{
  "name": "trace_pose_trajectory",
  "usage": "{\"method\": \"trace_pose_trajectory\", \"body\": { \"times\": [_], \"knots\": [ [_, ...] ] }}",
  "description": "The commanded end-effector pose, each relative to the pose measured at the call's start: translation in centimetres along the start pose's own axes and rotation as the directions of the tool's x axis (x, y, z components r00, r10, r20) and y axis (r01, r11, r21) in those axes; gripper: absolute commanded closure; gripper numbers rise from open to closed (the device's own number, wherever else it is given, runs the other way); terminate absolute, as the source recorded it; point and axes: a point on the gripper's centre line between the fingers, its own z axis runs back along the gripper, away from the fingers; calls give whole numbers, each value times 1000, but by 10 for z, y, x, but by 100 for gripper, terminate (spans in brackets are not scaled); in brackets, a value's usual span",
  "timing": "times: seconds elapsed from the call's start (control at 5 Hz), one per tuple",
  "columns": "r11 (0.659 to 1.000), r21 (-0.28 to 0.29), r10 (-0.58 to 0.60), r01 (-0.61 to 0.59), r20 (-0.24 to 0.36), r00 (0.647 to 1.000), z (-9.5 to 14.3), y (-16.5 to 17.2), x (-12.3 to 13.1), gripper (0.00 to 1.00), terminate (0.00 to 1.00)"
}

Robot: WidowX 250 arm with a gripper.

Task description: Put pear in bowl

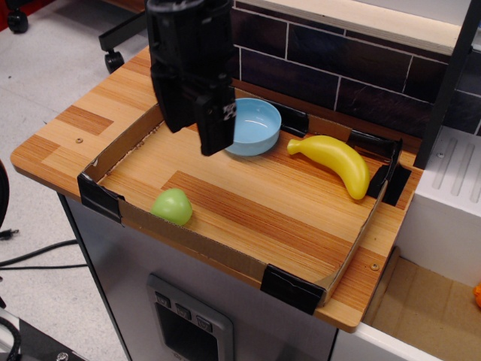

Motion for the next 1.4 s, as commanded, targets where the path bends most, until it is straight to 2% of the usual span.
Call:
{"method": "trace_pose_trajectory", "body": {
  "times": [0.0,0.2,0.6,0.8,1.0,1.2],
  "knots": [
    [994,107,-29,30,-5,1000,-29,21,-12,0,0],
    [991,127,-34,38,-32,999,-43,21,-16,0,0],
    [983,181,16,-9,-37,999,-67,25,-12,0,0],
    [979,199,41,-36,-23,999,-71,26,-12,0,0],
    [985,164,46,-49,18,999,-50,20,-11,100,0],
    [983,127,119,-129,87,989,0,17,5,100,0]
  ]
}}
